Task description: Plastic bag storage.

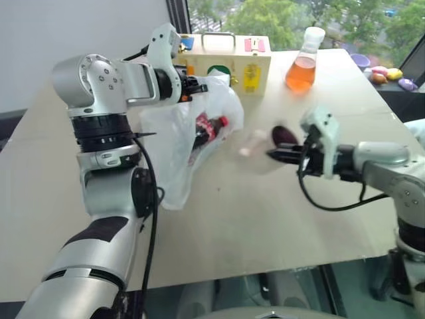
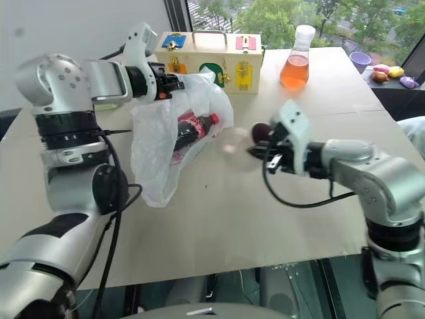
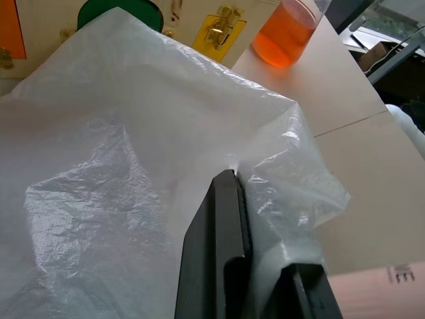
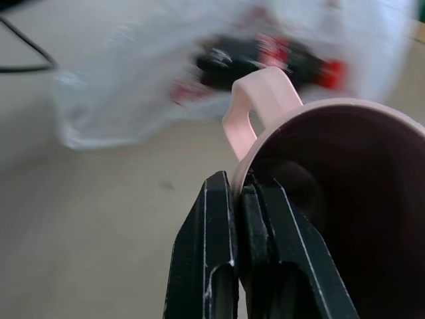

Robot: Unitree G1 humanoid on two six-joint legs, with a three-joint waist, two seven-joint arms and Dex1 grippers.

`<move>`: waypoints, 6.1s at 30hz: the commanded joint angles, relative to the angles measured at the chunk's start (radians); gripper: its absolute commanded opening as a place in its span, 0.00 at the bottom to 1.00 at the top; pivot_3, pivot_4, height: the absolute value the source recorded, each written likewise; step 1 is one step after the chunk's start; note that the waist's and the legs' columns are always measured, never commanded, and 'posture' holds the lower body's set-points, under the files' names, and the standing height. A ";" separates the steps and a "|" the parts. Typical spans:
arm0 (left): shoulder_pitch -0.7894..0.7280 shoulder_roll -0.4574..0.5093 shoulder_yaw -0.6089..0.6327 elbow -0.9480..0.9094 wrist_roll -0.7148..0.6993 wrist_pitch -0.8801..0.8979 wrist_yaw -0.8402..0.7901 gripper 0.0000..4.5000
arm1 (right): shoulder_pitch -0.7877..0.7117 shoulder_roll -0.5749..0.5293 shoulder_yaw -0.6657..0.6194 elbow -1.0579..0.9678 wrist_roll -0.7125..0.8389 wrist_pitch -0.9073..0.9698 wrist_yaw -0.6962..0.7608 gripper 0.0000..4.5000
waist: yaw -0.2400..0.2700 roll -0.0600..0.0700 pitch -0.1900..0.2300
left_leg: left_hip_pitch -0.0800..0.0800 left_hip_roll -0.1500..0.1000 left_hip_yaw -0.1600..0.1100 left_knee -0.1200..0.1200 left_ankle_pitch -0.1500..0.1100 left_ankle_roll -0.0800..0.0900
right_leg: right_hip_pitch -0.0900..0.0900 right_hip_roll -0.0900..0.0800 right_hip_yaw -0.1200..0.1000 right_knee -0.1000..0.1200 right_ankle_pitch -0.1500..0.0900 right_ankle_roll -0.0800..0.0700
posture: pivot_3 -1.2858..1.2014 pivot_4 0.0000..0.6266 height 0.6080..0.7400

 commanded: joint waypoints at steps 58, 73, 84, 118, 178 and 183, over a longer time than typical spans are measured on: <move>0.260 0.098 -0.133 -0.162 -0.267 -0.331 -0.594 0.48 | 0.207 0.245 0.165 0.141 -0.427 -0.547 -0.282 1.00 | 0.001 0.002 0.001 | 0.000 0.001 0.001 0.003 0.000 0.000 | 0.001 0.001 0.000 0.001 0.000 0.000 | 0.52 0.24 1.00; 0.526 0.257 -0.048 -0.456 -0.266 -0.504 -0.623 0.98 | 0.131 0.273 0.203 0.224 -0.475 -0.583 -0.269 1.00 | 0.006 0.001 0.001 | -0.001 0.001 0.000 0.003 0.000 0.000 | 0.001 0.001 0.000 -0.001 0.000 -0.001 | 0.52 0.24 1.00; 1.017 0.410 0.139 -0.708 -0.476 -0.381 -0.668 0.98 | -0.069 0.422 0.152 0.576 -0.538 -0.721 -0.380 1.00 | -0.026 0.002 -0.018 | 0.002 0.003 0.004 0.001 0.000 0.000 | 0.001 0.002 0.003 0.000 0.000 0.000 | 0.52 0.00 1.00; 1.138 -0.210 0.027 -0.742 -0.119 -1.044 -0.035 0.98 | 0.381 0.260 0.039 0.153 -0.496 -0.809 -0.321 1.00 | -0.017 -0.002 -0.108 | 0.038 0.004 0.009 -0.003 -0.001 0.000 | 0.035 0.004 0.007 -0.007 -0.006 -0.002 | 0.52 0.00 1.00; 1.775 -0.117 0.028 -0.599 0.036 -1.295 -0.289 0.86 | 0.505 0.193 0.084 0.133 -0.510 -0.874 -0.223 1.00 | -0.019 0.013 -0.043 | 0.033 0.009 0.010 -0.005 -0.005 -0.001 | 0.031 0.003 0.004 -0.019 -0.007 -0.002 | 0.52 0.24 1.00; 1.670 -0.129 0.002 -0.552 -0.020 -1.336 -0.350 0.41 | 0.480 0.211 0.096 0.134 -0.520 -0.865 -0.244 1.00 | 0.006 0.022 -0.037 | 0.033 0.007 0.010 -0.010 -0.006 0.007 | 0.031 0.003 0.004 -0.018 -0.010 -0.003 | 0.52 0.24 1.00</move>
